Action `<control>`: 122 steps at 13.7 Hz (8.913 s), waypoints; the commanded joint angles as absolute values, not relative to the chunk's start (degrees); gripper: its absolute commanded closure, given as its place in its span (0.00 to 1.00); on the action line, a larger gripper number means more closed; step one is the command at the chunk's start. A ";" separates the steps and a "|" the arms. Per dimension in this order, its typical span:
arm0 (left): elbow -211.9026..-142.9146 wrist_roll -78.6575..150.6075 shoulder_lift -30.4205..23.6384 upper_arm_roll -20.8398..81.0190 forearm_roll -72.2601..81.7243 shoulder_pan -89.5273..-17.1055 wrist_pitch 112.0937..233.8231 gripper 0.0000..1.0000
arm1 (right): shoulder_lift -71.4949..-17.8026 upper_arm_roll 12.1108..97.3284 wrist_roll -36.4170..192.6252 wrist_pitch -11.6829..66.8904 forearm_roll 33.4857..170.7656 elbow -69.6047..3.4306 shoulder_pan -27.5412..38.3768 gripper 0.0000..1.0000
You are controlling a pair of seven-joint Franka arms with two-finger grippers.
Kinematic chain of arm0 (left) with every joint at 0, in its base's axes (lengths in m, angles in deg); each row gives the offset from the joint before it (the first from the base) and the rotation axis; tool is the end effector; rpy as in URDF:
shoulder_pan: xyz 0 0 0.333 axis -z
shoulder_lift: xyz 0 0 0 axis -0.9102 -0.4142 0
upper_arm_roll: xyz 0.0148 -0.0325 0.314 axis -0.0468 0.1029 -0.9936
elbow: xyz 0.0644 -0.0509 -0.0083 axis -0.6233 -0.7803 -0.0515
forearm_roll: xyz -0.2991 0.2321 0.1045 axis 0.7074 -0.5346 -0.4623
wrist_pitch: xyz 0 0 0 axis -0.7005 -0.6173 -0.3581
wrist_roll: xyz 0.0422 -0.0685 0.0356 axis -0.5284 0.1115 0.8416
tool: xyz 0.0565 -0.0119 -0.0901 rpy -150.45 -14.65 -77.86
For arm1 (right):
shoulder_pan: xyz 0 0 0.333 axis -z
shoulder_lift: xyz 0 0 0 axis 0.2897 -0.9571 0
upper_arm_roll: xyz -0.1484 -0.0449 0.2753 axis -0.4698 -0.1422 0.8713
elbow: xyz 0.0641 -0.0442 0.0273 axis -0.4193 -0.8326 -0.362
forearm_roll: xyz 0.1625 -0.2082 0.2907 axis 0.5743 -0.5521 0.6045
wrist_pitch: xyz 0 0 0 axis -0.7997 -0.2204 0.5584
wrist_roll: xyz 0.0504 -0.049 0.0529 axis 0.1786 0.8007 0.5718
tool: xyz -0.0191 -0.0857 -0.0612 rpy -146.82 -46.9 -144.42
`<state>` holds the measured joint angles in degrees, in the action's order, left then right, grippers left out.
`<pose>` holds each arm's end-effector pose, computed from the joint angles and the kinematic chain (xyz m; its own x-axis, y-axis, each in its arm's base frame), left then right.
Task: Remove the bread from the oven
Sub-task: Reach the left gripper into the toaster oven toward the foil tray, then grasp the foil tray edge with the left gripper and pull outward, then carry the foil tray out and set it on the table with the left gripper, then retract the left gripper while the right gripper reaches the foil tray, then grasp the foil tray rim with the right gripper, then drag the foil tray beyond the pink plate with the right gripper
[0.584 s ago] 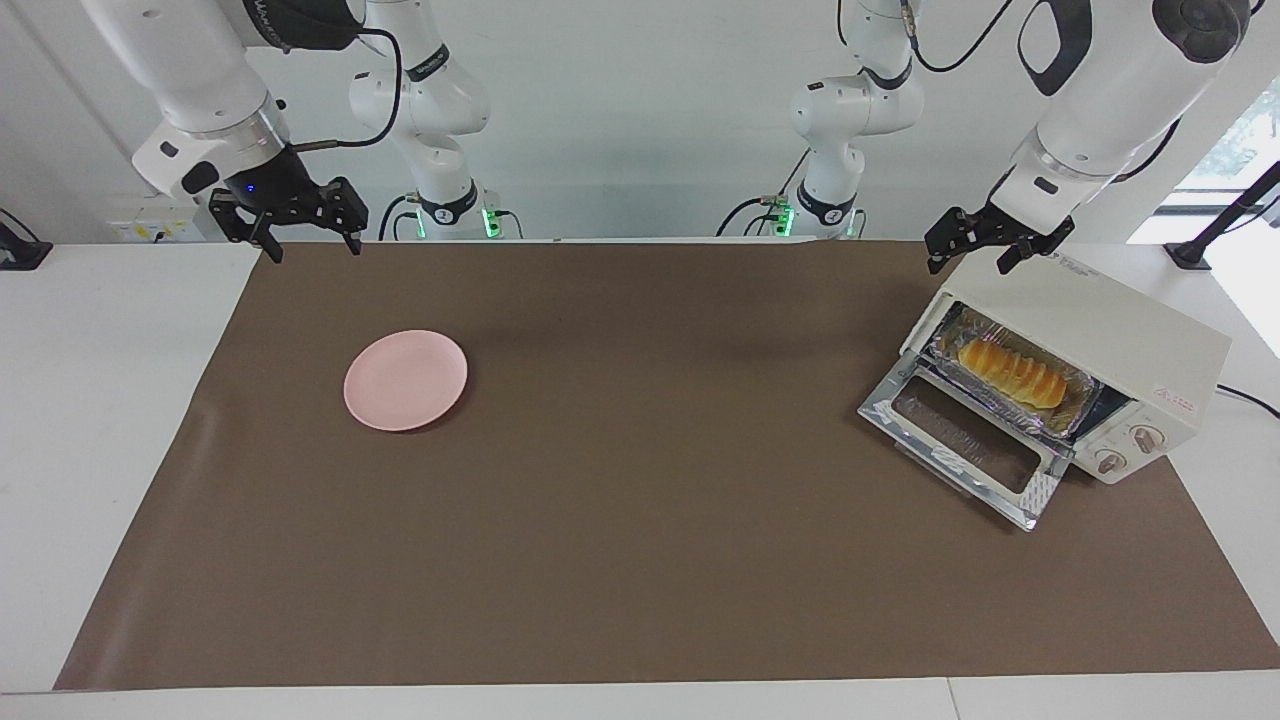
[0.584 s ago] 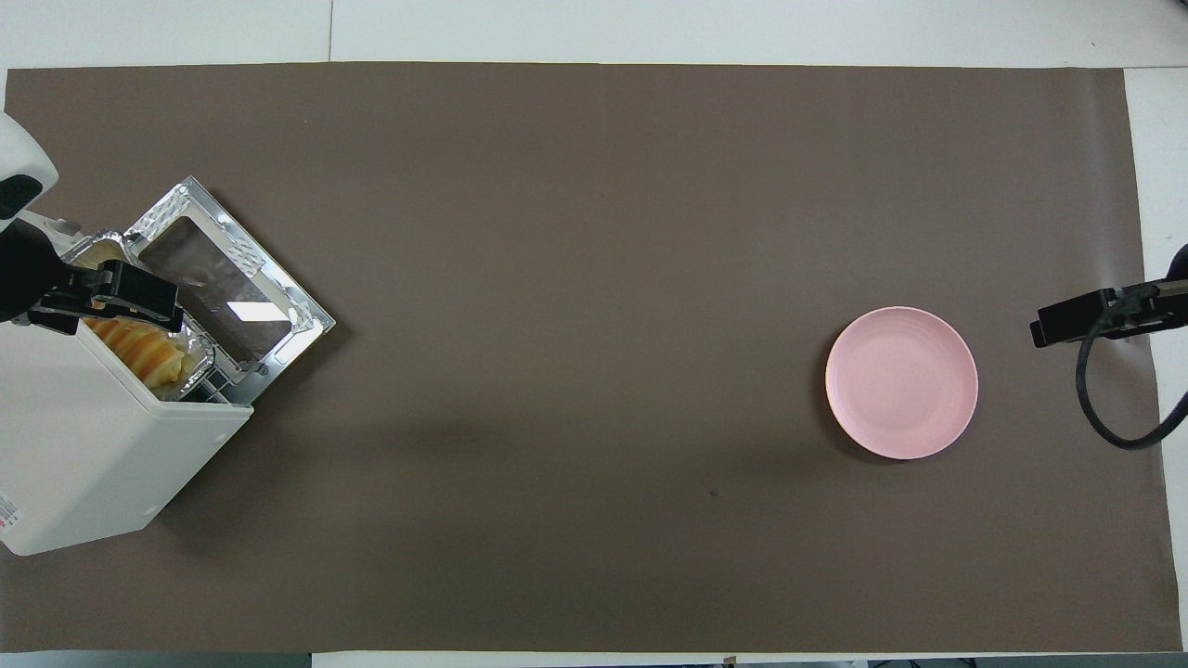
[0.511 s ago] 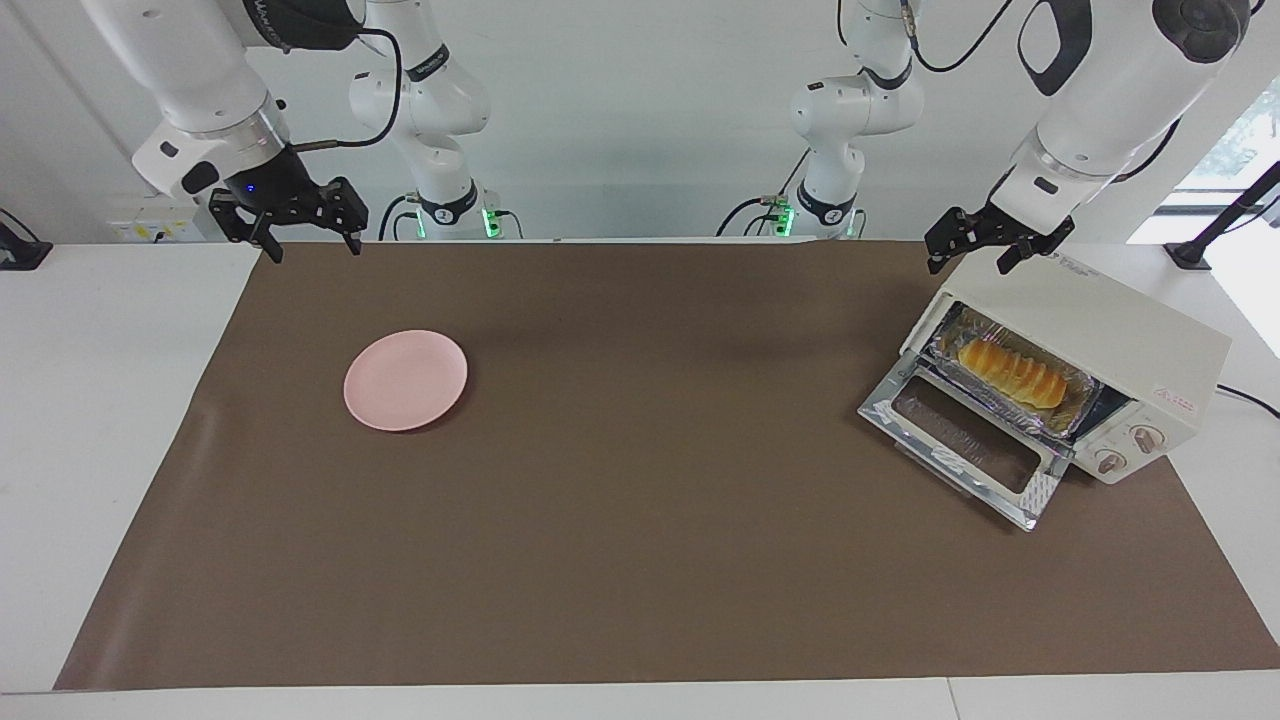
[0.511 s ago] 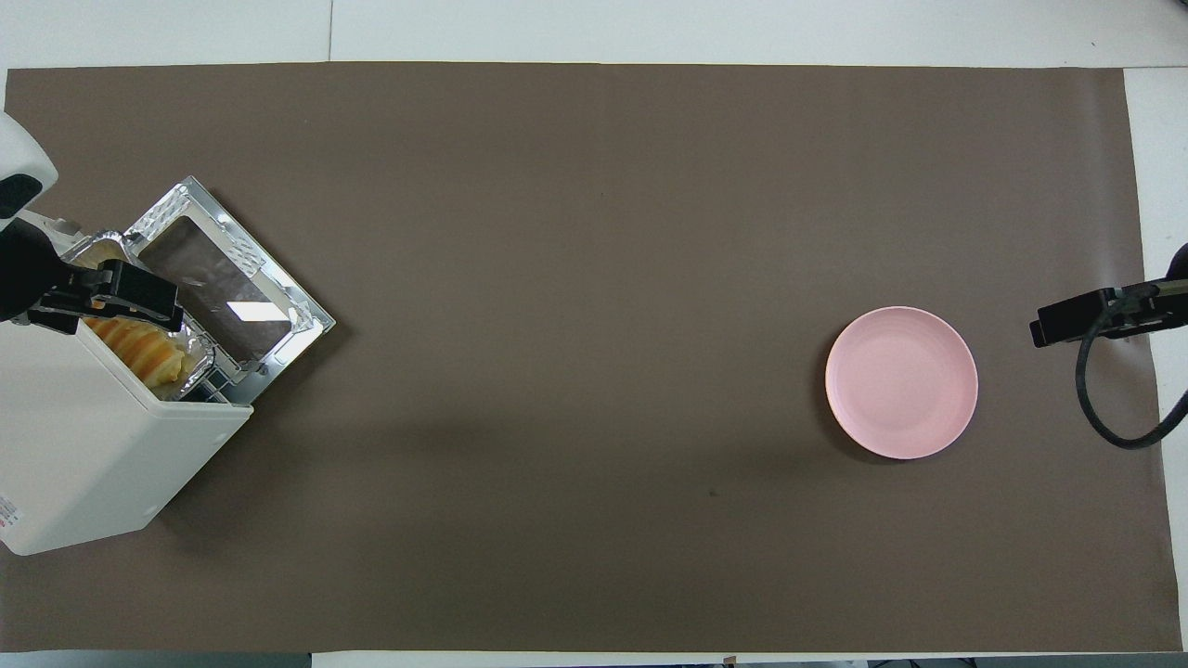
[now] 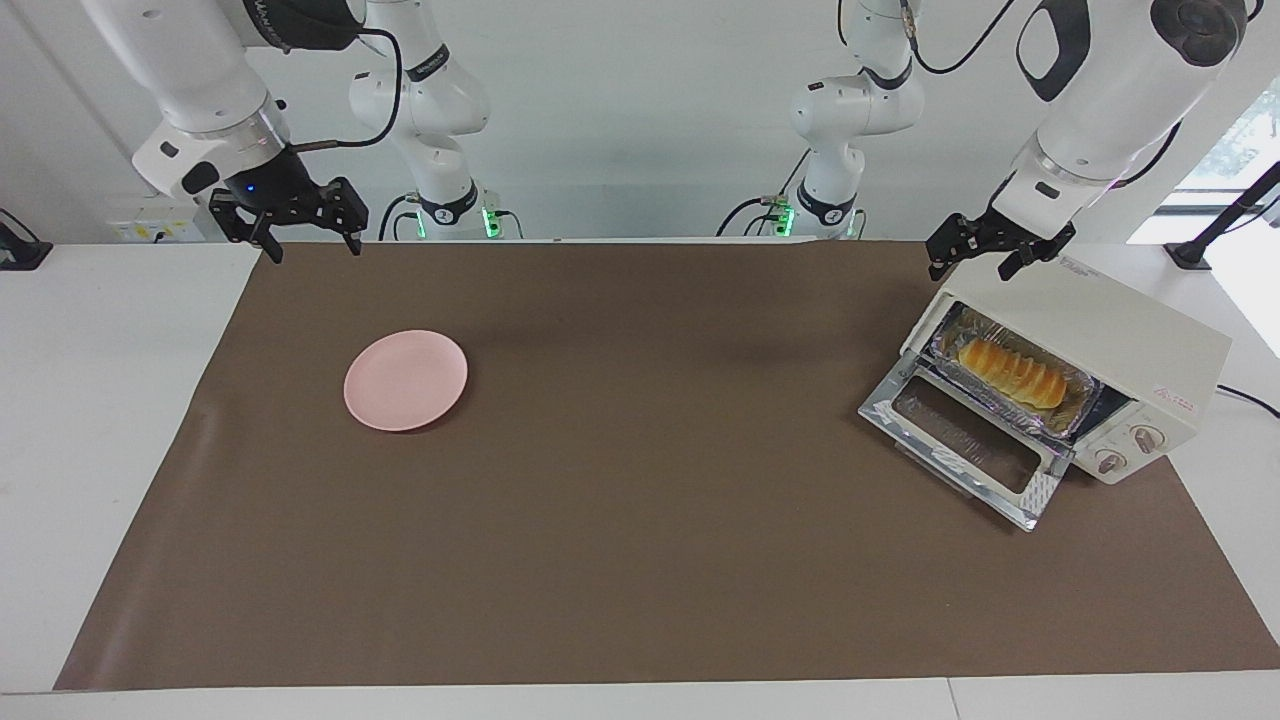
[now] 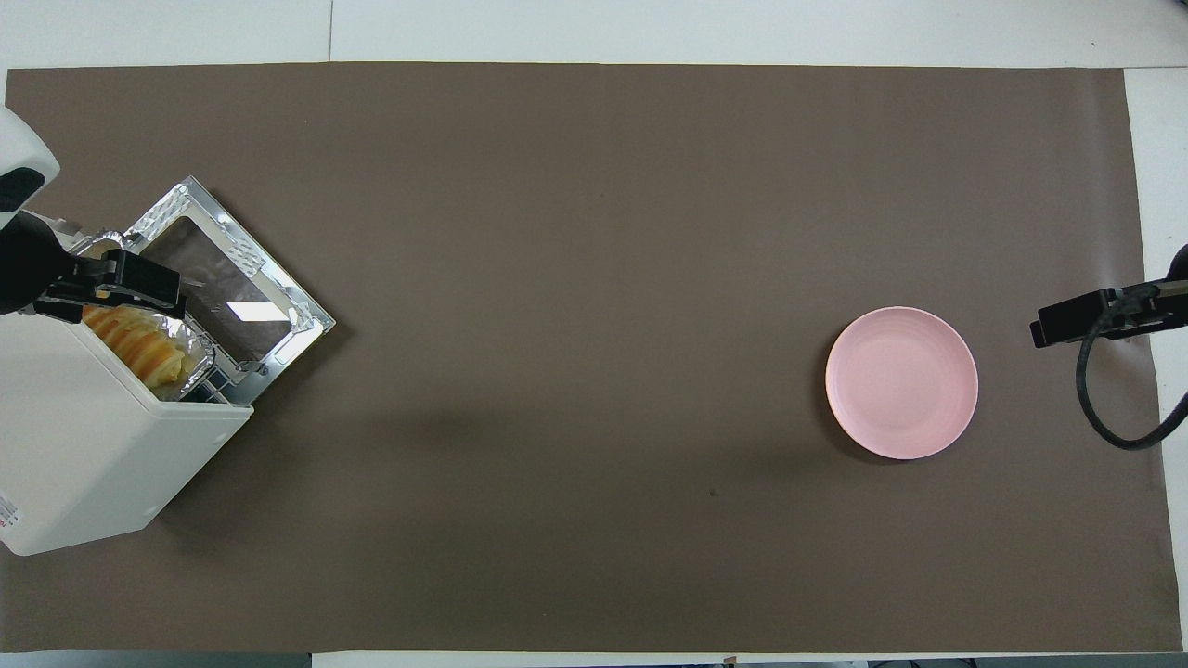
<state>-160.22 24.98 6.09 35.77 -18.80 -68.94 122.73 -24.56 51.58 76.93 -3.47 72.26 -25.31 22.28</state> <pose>0.5488 -0.0538 0.6015 0.9968 -0.0157 -0.0779 -0.0138 -0.9996 0.0245 0.5197 -0.0095 0.6174 0.9920 0.0966 -0.0809 0.0956 -0.9953 -0.0165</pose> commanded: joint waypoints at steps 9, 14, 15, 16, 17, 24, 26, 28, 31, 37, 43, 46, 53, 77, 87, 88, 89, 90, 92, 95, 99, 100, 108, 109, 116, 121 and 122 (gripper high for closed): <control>-162.33 59.28 -8.44 35.06 -33.67 -68.70 140.22 0.00 | -23.68 51.74 77.75 -3.60 72.85 -26.19 22.73 0.00; -171.03 62.10 -7.05 34.97 -37.10 -69.66 145.05 0.00 | -23.68 51.82 77.75 -3.60 72.85 -26.19 22.73 0.00; -171.83 62.19 -6.87 34.97 -37.10 -69.92 146.10 0.00 | -23.68 51.74 77.75 -3.68 72.85 -26.19 22.73 0.00; -172.79 62.37 -6.69 34.97 -37.10 -69.93 147.24 0.00 | -23.68 51.74 77.75 -3.60 72.85 -26.19 22.73 0.00; -174.19 62.54 -6.60 34.97 -37.10 -69.93 147.95 0.00 | -23.68 51.74 77.75 -3.60 72.85 -26.28 22.73 0.00; -180.43 62.55 -4.41 34.97 -37.19 -71.67 150.76 0.80 | -23.68 51.74 77.66 -3.77 72.85 -26.19 22.91 0.00; -180.89 61.93 -4.14 34.97 -37.19 -72.21 150.94 1.00 | -23.68 51.74 77.66 -3.77 72.85 -26.19 23.08 0.00; -177.83 61.32 -5.10 35.15 -37.19 -71.34 150.25 1.00 | -23.68 51.74 77.66 -3.77 72.85 -26.19 23.08 0.00; -168.43 56.95 -9.49 35.76 -36.58 -64.41 149.18 1.00 | -23.68 51.82 77.66 -3.77 72.85 -26.19 23.00 0.00; -163.22 52.52 -13.19 36.12 -25.17 -44.82 150.32 1.00 | -23.68 51.74 77.93 -3.77 72.85 -26.19 23.08 0.00; -165.32 53.40 -15.47 35.85 -25.24 -34.16 153.75 1.00 | -23.68 51.65 77.84 -3.69 72.77 -26.28 24.49 0.00; -167.34 53.66 -15.57 35.85 -25.24 -33.90 154.37 1.00 | -23.68 51.65 77.67 -3.69 72.68 -26.19 24.49 0.00; -169.99 53.58 -16.27 35.68 -26.03 -33.63 158.76 0.99 | -23.68 51.65 77.75 -3.51 72.68 -26.28 24.40 0.00; -167.35 36.26 9.66 34.97 -20.41 -67.91 120.36 0.00 | -58.72 52.27 23.90 21.63 68.64 -11.54 -11.89 0.00; -163.75 28.11 9.75 34.80 -20.49 -68.26 116.14 0.00 | -64.29 52.35 22.47 29.17 68.02 -12.73 -15.24 0.00; -163.40 25.13 9.66 34.80 -20.75 -68.26 116.14 0.00 | -64.03 52.35 23.16 29.88 67.41 -14.22 -15.32 0.00; -163.48 24.15 9.66 34.88 -20.76 -68.26 116.57 0.00 | -63.94 52.35 23.78 29.89 66.71 -15.02 -15.33 0.05; -163.48 23.96 9.66 34.88 -20.76 -68.17 117.53 0.00 | -63.76 52.35 23.87 30.06 66.44 -15.64 -15.33 0.14; -163.75 22.74 9.66 34.89 -20.84 -68.17 118.16 0.00 | -63.50 52.35 23.88 31.73 66.44 -17.13 -16.11 0.35; -163.31 20.36 9.66 34.97 -20.93 -68.17 118.33 0.00 | -63.50 52.35 23.88 31.12 66.44 -16.61 -16.29 1.00; -163.75 20.27 9.83 35.06 -20.84 -68.17 118.34 0.00 | -63.41 52.35 23.96 29.72 66.53 -14.86 -15.94 1.00; -163.83 20.44 9.83 35.06 -20.76 -67.91 118.25 0.00 | -63.58 52.35 24.14 28.23 66.53 -13.29 -15.85 1.00; -163.75 20.53 9.83 34.97 -20.84 -68.17 118.33 0.00 | -63.41 52.18 48.96 11.61 70.83 -0.09 2.66 1.00; -163.75 20.53 9.83 34.97 -20.84 -68.17 118.33 0.00 | -63.50 52.18 54.06 12.13 70.92 -0.17 6.00 1.00; -163.75 20.53 9.83 34.97 -20.84 -68.17 118.25 0.00 | -67.36 52.09 74.41 20.02 71.45 -1.14 19.83 1.00; -163.75 20.53 9.83 34.97 -20.84 -68.17 118.25 0.00 | -69.56 52.18 77.05 25.13 72.41 -2.72 21.50 1.00; -163.75 20.53 9.83 34.97 -20.84 -68.17 118.25 0.00 | -69.74 52.09 77.22 26.01 74.07 -2.81 21.41 1.00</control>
<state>-163.50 21.05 9.23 34.71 -21.46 -67.51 117.94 -69.99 51.40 75.23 24.11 71.35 -1.82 20.51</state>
